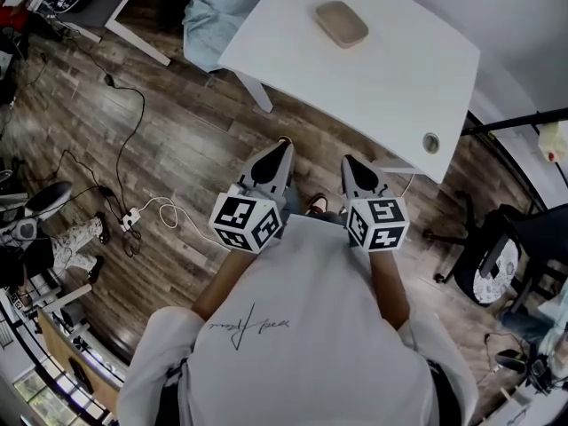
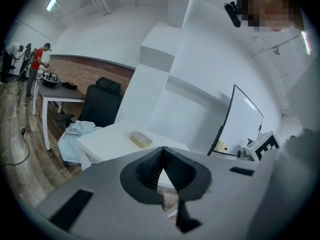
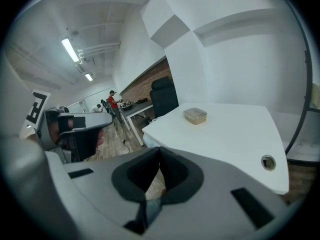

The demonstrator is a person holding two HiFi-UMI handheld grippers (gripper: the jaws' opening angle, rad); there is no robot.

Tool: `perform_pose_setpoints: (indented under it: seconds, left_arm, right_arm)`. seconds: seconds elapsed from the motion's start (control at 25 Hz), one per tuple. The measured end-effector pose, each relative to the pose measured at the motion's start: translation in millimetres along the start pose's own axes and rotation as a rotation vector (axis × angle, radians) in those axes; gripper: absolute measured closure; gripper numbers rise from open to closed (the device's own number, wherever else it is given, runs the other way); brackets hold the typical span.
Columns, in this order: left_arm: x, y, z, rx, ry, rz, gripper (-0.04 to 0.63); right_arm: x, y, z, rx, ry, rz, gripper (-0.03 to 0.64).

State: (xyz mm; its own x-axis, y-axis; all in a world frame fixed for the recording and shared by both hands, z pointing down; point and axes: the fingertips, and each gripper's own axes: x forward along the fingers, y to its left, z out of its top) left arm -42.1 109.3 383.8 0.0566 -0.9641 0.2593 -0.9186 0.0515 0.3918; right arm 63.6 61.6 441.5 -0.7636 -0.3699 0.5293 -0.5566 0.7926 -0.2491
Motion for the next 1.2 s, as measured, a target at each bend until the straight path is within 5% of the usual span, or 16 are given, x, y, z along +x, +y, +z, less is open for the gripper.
perform_pose_setpoints:
  seconds: [1.2]
  left_arm:
    - [141.5, 119.1, 122.7, 0.102, 0.068, -0.162, 0.588]
  right_arm:
    - [161.5, -24.3, 126.0, 0.096, -0.057, -0.124, 0.606]
